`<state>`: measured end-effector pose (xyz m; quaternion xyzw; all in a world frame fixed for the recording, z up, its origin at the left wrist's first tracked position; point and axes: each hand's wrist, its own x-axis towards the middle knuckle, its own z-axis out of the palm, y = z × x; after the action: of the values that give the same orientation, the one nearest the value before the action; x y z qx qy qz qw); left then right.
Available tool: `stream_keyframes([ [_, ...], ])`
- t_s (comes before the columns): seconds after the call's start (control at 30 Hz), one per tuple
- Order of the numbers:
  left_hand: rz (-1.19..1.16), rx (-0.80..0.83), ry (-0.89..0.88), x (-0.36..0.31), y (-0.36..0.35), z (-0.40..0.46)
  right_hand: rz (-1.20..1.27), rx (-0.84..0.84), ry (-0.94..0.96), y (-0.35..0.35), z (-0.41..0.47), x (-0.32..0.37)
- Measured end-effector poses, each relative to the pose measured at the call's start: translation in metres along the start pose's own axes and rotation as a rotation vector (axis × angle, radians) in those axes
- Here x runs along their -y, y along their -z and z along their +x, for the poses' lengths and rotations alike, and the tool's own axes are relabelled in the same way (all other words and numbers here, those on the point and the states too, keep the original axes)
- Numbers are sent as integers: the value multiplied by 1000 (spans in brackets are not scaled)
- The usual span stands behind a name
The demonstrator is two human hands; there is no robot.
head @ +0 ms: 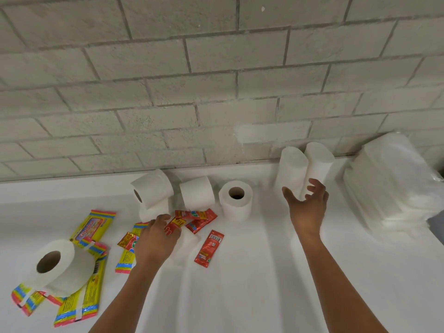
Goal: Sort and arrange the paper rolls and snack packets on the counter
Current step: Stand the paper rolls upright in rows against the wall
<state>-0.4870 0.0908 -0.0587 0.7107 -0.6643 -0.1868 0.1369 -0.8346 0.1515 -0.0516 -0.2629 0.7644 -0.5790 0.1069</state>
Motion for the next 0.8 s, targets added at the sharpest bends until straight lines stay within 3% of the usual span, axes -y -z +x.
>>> stream_keyframes([
  [0.23,-33,-56,-19,23,9,6,33,48,-13,5,-29,6],
  [0.47,43,-5,-24,41,16,8,23,80,-7,1,-53,14],
  [0.6,63,-54,-298,44,12,2,29,98,3,-2,-66,18],
  [0.7,104,85,-477,46,8,-3,17,115,11,-5,-77,19],
  [0.8,257,227,-532,52,1,-5,-5,147,19,-9,-90,19],
])
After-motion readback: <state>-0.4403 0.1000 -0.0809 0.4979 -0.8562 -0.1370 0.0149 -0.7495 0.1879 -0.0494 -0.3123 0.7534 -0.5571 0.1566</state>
